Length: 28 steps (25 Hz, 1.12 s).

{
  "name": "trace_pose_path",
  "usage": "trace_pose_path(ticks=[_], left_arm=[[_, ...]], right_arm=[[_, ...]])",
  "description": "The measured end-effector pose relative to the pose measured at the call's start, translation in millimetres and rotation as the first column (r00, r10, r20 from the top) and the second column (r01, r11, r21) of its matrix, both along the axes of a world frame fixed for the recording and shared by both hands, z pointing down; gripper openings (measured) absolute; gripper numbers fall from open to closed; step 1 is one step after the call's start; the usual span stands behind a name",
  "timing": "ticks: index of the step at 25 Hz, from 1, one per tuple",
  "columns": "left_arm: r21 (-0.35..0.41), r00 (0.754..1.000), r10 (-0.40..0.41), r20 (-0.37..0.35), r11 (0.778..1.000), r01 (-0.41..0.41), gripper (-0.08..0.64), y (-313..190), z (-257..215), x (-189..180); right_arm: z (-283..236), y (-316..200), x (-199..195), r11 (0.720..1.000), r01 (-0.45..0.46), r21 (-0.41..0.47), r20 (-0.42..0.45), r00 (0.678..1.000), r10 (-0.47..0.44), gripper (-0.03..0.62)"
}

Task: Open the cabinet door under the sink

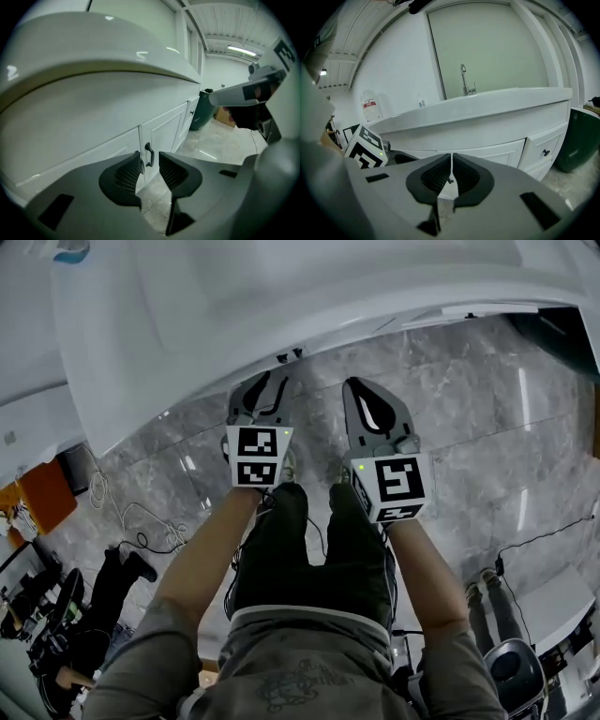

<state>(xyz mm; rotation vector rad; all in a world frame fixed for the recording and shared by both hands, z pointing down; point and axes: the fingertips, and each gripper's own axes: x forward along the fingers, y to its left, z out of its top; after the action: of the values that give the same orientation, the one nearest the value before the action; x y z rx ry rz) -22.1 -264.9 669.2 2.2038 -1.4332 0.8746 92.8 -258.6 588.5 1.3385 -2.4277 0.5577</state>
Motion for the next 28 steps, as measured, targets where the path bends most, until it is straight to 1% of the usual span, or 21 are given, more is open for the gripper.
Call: trace_pose_path(ticks=[2,6,10,14,16,20,24,25,27,28], left_arm=[[-0.016,1.0,-0.017,0.015,1.0,0.018,0.134,-4,16,0],[-0.045,0.996,-0.09,0.029,0.995,0.092,0.15,-13,43,-3],[-0.072,0.987,-0.16,0.003,0.984,0.16,0.152,-20,66,-3],[-0.085,0.977,-0.21,-0.03,0.975,0.207,0.15,-34,83,-4],[-0.09,0.977,-0.212,-0.031,0.974,0.209,0.15,-39,89,-5],[-0.07,0.974,-0.22,-0.048,0.974,0.216,0.14,-45,89,-9],[-0.058,0.968,-0.245,-0.055,0.969,0.242,0.097,-48,90,-13],[-0.055,0.969,-0.24,-0.054,0.97,0.237,0.095,-48,90,-12],[-0.047,0.974,-0.22,-0.047,0.975,0.218,0.059,-50,90,-8],[-0.043,0.976,-0.212,-0.046,0.977,0.21,0.055,-50,90,-6]], right_arm=[[11,-1,0,1.0,0.001,-0.003,0.002,1.0,-0.001,0.032],[30,-2,1,1.0,-0.004,-0.014,0.011,1.0,0.005,0.032],[46,0,3,1.0,-0.011,-0.029,0.019,1.0,0.012,0.032],[62,0,8,0.999,-0.012,-0.043,0.013,1.0,0.013,0.032],[68,0,12,0.999,-0.009,-0.041,-0.001,1.0,0.009,0.032],[75,-1,21,0.999,-0.02,-0.047,-0.016,1.0,0.019,0.032],[84,0,23,0.997,-0.031,-0.065,-0.018,0.999,0.03,0.032],[86,1,23,0.997,-0.031,-0.07,-0.02,0.999,0.03,0.032],[89,4,22,0.996,-0.031,-0.078,-0.024,0.999,0.029,0.032],[89,6,21,0.996,-0.031,-0.083,-0.026,0.999,0.029,0.032]])
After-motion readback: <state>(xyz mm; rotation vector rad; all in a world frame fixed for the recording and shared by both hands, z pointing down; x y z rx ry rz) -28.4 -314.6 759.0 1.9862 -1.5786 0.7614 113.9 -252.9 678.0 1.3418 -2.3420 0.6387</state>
